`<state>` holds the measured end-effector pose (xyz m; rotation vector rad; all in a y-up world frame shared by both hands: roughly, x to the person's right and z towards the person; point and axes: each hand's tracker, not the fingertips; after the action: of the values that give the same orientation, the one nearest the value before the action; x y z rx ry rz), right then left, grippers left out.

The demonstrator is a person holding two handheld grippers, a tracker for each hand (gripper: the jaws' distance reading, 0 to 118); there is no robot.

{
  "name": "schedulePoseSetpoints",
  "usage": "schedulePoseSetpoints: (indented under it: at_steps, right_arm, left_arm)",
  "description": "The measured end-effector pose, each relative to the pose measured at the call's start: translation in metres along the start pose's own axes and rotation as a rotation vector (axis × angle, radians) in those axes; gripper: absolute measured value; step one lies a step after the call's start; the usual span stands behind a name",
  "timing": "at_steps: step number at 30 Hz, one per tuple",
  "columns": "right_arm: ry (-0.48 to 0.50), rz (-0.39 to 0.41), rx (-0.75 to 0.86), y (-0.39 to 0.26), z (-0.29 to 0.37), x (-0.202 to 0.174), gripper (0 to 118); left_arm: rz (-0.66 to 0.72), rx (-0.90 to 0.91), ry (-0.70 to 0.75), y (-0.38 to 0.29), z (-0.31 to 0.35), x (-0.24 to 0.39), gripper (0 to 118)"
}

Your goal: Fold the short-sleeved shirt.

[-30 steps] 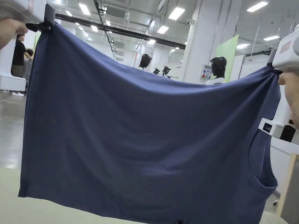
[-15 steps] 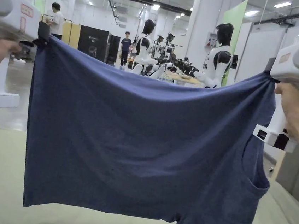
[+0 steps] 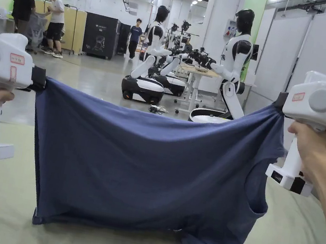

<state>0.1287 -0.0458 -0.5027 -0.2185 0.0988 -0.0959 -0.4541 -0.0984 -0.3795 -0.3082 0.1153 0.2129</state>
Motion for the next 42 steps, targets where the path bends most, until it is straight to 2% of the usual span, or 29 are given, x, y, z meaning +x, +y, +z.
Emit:
schedulePoseSetpoints:
  at_steps: [9, 14, 19, 21, 26, 30, 33, 35, 37, 41, 42]
  right_arm:
    - [0.032, 0.016, 0.002, -0.058, 0.088, 0.027, 4]
    - [0.056, 0.036, -0.03, -0.117, 0.137, 0.035, 4]
    - [0.067, 0.001, -0.121, -0.186, 0.19, 0.048, 4]
    - [0.08, 0.019, -0.186, -0.215, 0.21, 0.054, 4]
    - [0.028, 0.056, -0.345, -0.278, 0.239, 0.071, 4]
    - [0.028, 0.108, -0.518, -0.334, 0.242, 0.082, 4]
    - [-0.043, 0.155, -0.628, -0.367, 0.221, 0.09, 4]
    - [-0.082, 0.198, -0.687, -0.383, 0.207, 0.093, 4]
    - [-0.055, 0.181, -0.726, -0.392, 0.199, 0.096, 4]
    - [-0.065, 0.194, -0.73, -0.395, 0.195, 0.095, 4]
    - [-0.064, 0.185, -0.716, -0.394, 0.198, 0.095, 8]
  left_arm:
    - [0.058, -0.005, -0.057, -0.064, 0.068, -0.007, 3]
    - [0.125, -0.031, -0.116, -0.124, 0.106, -0.012, 3]
    - [0.116, -0.093, -0.092, -0.192, 0.146, -0.018, 3]
    - [0.121, -0.128, -0.088, -0.225, 0.164, -0.02, 3]
    - [0.096, -0.236, -0.091, -0.295, 0.196, -0.028, 3]
    - [0.11, -0.358, -0.076, -0.342, 0.204, -0.039, 3]
    - [0.179, -0.424, -0.042, -0.366, 0.196, -0.047, 3]
    - [0.167, -0.429, -0.034, -0.379, 0.19, -0.05, 3]
    - [0.171, -0.451, -0.026, -0.388, 0.184, -0.053, 3]
    - [0.194, -0.447, -0.033, -0.393, 0.184, -0.054, 3]
    - [0.193, -0.445, -0.034, -0.391, 0.185, -0.054, 3]
